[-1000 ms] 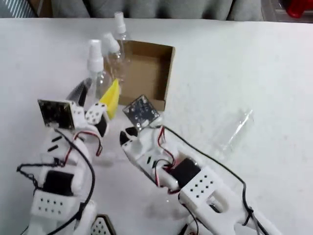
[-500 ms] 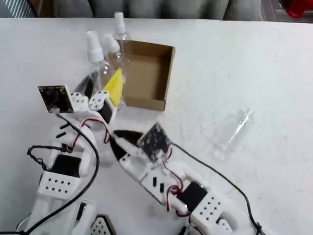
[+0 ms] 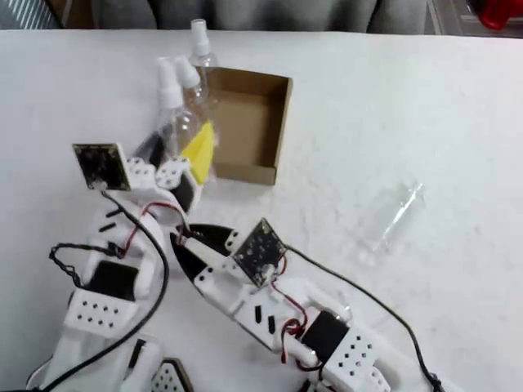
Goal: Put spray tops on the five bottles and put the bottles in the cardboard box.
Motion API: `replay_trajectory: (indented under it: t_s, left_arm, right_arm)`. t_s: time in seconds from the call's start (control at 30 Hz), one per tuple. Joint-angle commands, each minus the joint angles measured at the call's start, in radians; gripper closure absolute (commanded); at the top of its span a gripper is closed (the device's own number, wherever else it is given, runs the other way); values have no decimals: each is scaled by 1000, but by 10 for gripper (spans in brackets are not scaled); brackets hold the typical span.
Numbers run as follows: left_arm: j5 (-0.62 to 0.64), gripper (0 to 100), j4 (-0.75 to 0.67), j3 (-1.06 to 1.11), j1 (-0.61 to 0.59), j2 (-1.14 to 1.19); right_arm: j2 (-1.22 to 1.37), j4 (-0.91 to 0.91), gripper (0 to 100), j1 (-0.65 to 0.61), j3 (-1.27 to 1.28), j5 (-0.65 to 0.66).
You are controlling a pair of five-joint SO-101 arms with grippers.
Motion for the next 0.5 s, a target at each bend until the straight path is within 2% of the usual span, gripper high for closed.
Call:
replay_trajectory:
  t_s: [0.0, 0.13, 0.47]
  left_arm:
    - [-21, 980, 86, -14, 97, -125]
    - [-80, 980, 181, -14, 108, -237]
    - [-83, 980, 399, -18, 61, -421]
  right_arm:
    - [-15, -19, 984, -7, -5, -5]
    - [-15, -16, 984, -4, -3, 3]
    - [-15, -16, 984, 134, 6, 5]
